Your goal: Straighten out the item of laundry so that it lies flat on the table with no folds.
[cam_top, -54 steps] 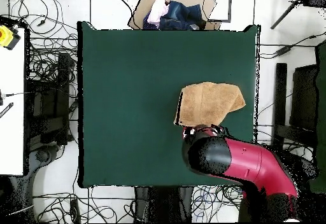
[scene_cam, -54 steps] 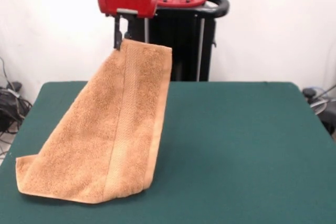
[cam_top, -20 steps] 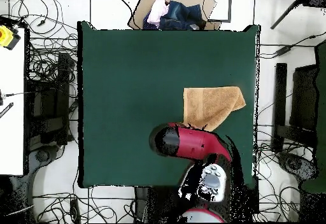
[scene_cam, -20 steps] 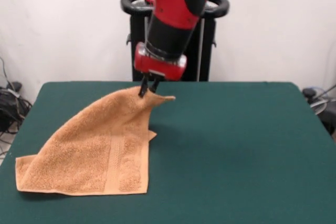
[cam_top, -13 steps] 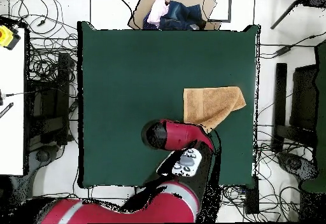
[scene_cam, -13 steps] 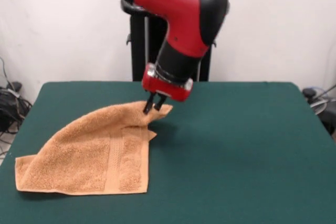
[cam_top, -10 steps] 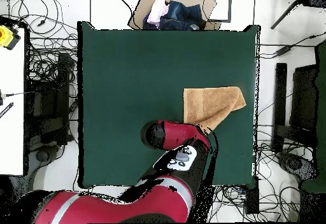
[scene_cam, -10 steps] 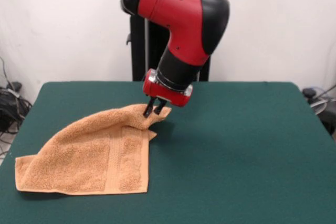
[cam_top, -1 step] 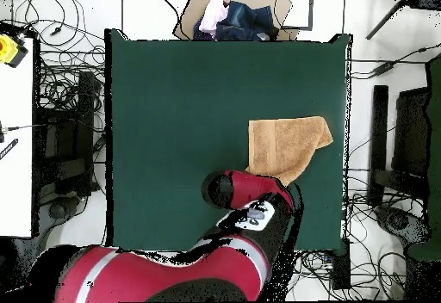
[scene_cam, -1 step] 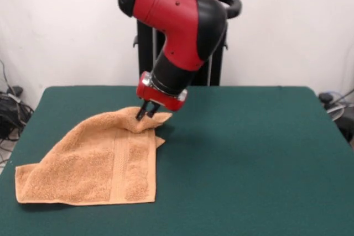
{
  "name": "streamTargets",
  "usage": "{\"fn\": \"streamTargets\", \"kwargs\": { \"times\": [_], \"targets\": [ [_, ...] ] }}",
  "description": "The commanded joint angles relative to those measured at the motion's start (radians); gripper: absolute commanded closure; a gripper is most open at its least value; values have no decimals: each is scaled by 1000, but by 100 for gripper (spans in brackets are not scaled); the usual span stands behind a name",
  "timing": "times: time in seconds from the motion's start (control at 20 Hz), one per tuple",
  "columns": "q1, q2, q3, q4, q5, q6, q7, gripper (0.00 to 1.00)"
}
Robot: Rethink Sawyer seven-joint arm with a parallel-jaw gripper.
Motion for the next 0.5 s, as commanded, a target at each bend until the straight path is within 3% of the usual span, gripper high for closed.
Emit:
{"fn": "streamTargets", "kwargs": {
  "times": [0.05,0.3,0.5],
  "targets": [
    [-158,-150,90,209,-89,-264,179,100],
    [-375,-456,185,404,-229,-125,18,100],
    [-412,-494,157,437,-318,-109,-9,100]
  ]
}}
